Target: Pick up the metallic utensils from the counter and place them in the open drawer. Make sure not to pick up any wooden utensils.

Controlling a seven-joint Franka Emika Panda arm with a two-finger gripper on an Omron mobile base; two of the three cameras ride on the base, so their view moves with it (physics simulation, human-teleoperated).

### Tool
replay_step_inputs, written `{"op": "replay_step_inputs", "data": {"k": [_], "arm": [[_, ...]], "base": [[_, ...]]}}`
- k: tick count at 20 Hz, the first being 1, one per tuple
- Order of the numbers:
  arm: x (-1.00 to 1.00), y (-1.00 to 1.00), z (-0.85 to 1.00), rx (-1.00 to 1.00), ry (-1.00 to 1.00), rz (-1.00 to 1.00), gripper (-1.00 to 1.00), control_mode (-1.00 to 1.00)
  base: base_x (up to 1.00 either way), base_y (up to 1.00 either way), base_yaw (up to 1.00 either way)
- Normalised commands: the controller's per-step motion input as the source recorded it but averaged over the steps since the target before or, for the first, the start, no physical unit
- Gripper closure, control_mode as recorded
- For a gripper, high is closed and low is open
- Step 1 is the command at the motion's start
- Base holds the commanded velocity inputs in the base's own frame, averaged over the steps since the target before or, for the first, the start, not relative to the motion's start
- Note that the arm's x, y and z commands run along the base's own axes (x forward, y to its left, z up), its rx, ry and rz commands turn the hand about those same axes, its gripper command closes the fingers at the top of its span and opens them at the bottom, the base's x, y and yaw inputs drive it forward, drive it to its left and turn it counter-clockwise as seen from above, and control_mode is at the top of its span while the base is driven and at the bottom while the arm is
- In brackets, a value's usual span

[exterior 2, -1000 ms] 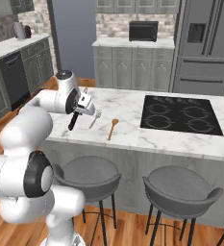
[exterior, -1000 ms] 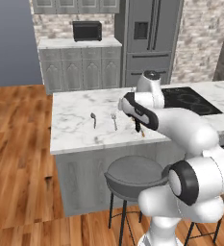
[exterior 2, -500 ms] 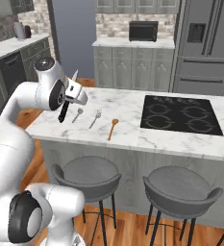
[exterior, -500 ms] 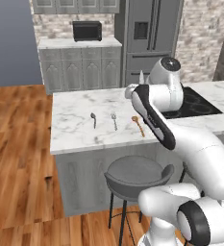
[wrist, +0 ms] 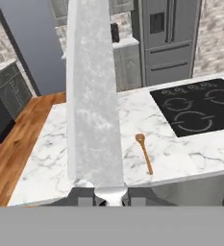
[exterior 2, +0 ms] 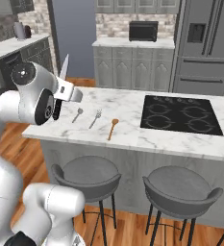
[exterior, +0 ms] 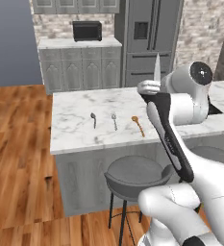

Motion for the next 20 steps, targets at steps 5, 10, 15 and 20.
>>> {"op": "replay_step_inputs", "data": {"k": [5,10,15,20], "arm": [[-0.78,0.0,0.72,0.0,-0.32,0.0,1.0,-1.0],[-0.16,0.0,0.15,0.0,-0.05,0.0,1.0,1.0],[0.0,0.0,0.0,0.0,0.0,0.0,1.0,1.0],[0.0,0.0,0.0,0.0,0.0,0.0,1.0,1.0]], "base": [[0.0,0.0,0.0],[-0.75,0.04,0.0],[-0.99,0.79,0.0],[-0.57,1.0,0.0]]}}
